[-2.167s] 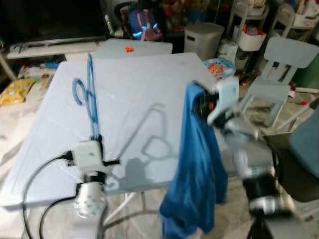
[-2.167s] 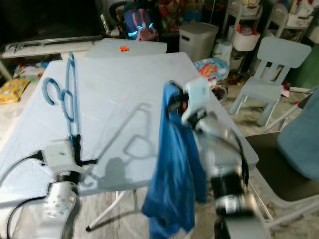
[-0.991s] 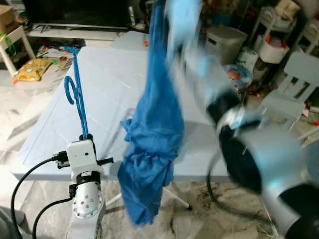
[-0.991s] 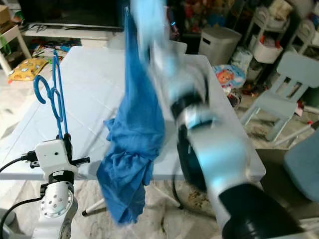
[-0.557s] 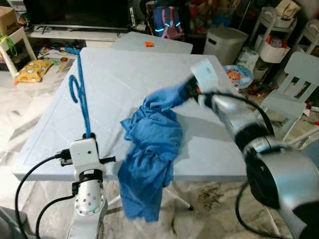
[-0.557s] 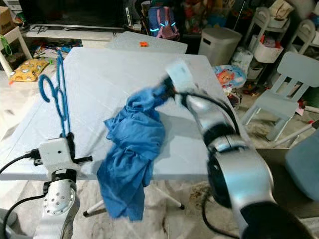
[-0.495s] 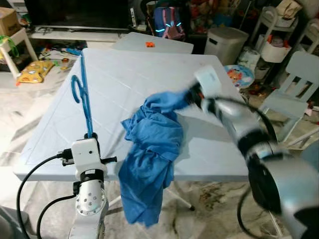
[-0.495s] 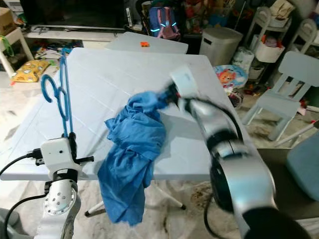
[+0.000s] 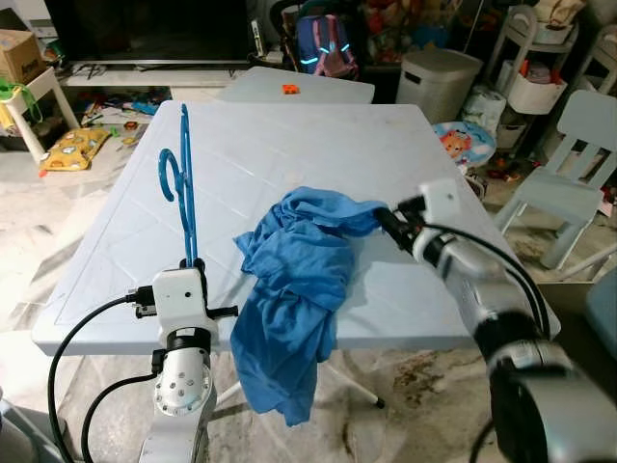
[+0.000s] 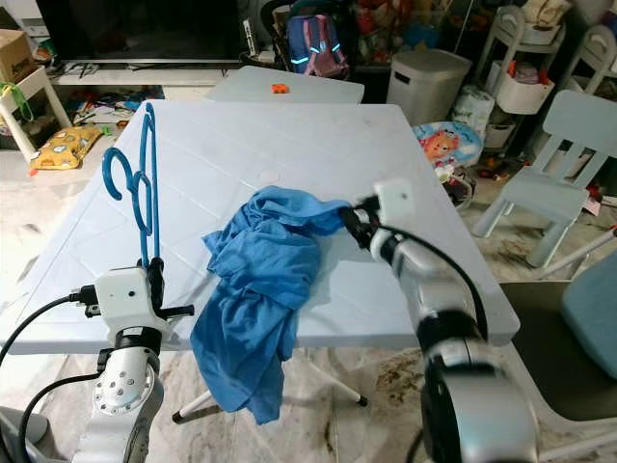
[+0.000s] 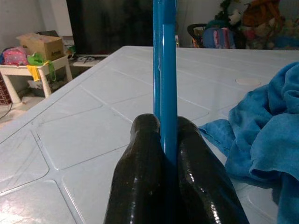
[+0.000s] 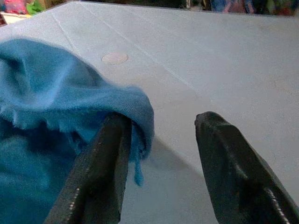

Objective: Hang hanger

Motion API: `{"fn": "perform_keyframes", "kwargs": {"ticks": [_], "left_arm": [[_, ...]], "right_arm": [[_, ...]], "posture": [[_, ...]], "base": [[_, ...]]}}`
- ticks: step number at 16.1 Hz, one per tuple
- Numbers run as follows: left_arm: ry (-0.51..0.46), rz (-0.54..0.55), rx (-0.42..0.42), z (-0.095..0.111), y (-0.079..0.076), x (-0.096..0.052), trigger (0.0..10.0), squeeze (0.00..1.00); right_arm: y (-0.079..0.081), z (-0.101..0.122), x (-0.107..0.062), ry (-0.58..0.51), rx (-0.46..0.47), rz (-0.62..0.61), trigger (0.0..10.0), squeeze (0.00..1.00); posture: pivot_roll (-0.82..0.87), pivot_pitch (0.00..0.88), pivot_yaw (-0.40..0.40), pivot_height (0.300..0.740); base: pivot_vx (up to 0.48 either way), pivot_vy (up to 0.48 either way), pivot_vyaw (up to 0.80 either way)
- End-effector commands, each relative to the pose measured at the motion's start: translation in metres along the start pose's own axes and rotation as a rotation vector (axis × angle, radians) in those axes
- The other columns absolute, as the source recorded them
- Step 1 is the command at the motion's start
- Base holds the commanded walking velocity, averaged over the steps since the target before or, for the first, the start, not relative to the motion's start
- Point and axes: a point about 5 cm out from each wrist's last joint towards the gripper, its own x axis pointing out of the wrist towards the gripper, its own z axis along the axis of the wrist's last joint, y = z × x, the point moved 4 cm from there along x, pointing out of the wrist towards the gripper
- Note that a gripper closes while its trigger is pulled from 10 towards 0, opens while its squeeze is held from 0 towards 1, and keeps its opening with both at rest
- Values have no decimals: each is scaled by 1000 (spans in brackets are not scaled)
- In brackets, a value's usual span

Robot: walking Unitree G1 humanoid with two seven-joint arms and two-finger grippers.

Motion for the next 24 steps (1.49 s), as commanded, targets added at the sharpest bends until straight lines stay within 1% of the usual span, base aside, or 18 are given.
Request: {"fn": "perform_keyframes", "kwargs": {"ticks": [1, 2, 3, 4, 5, 7, 8, 9, 10, 13, 15, 16, 18, 19, 20, 22, 23, 24], "left_arm": [[-3, -19, 2, 1, -3, 1, 10000, 0], [-2, -21, 4, 1, -3, 1, 10000, 0], [-3, -24, 6, 1, -3, 1, 10000, 0], [-7, -22, 10, 2, -2, 2, 10000, 0], [-13, -9, 19, 4, 1, 2, 10000, 0], [-5, 35, 41, 2, 11, 0, 10000, 0], [1, 64, 57, 0, 21, -4, 10000, 0], [-7, 81, 70, 2, 27, -5, 10000, 0], [-17, 88, 84, 5, 32, -7, 10000, 0], [-12, 112, 102, 5, 44, -11, 10000, 0], [-11, 117, 106, 6, 46, -13, 10000, 0], [-8, 116, 107, 6, 45, -14, 10000, 0], [-4, 111, 105, 5, 44, -15, 10000, 0], [-1, 101, 101, 5, 41, -15, 10000, 0], [-1, 92, 98, 5, 39, -14, 10000, 0], [-2, 86, 97, 5, 38, -13, 10000, 0], [-2, 83, 95, 5, 37, -12, 10000, 0], [-2, 81, 92, 5, 37, -12, 10000, 0]], "right_arm": [[-10, 0, -5, 1, -12, -52, 10000, 0], [-13, -3, -8, 12, -40, -78, 10000, 0], [-12, -2, -9, -4, -10, -78, 10000, 651], [-7, 1, -11, -30, -37, -52, 10000, 1000], [7, 2, -15, -61, -122, 36, 10000, 1000], [18, -5, -21, -40, -166, 110, 10000, 1000], [28, -10, -28, -21, -149, 214, 10000, 1000], [33, -11, -32, -17, -119, 270, 10000, 1000], [45, -12, -38, -13, -92, 367, 10000, 1000], [71, -21, -50, 24, -50, 531, 10000, 1000], [90, -16, -54, 4, -15, 598, 10000, 1000], [100, -17, -58, 10, -31, 640, 10000, 1000], [106, -25, -58, 27, -99, 631, 10000, 1000], [110, -29, -53, 23, -119, 576, 10000, 1000], [116, -31, -48, 19, -106, 536, 10000, 1000], [124, -34, -47, 28, -131, 526, 10000, 1000], [131, -41, -46, 48, -162, 516, 10000, 906], [134, -51, -43, 79, -205, 482, 10000, 125]], "posture": [[-8, 0, -8, 740], [-9, 0, -5, 740], [-8, 0, -3, 740], [-8, 0, -4, 740], [-5, 0, -6, 740], [-1, 0, -7, 740], [0, 0, -6, 740], [7, 0, -5, 740], [8, 0, -5, 740], [28, 0, -5, 740], [37, 0, -10, 740], [39, 0, -9, 740], [42, 0, -7, 740], [41, 0, -5, 740], [40, 0, -4, 740], [42, 0, -5, 740], [42, 0, -4, 740], [44, 0, -4, 740]], "base": [[0, 0, 0], [0, 0, 0], [0, 0, 0], [0, 0, 0], [0, 0, 0], [0, 0, 0], [0, 0, 0], [0, 0, 0], [0, 0, 0], [0, 0, 0], [0, 0, 0], [0, 0, 0], [0, 0, 0], [0, 0, 0], [0, 0, 0], [0, 0, 0], [0, 0, 0], [0, 0, 0]]}}
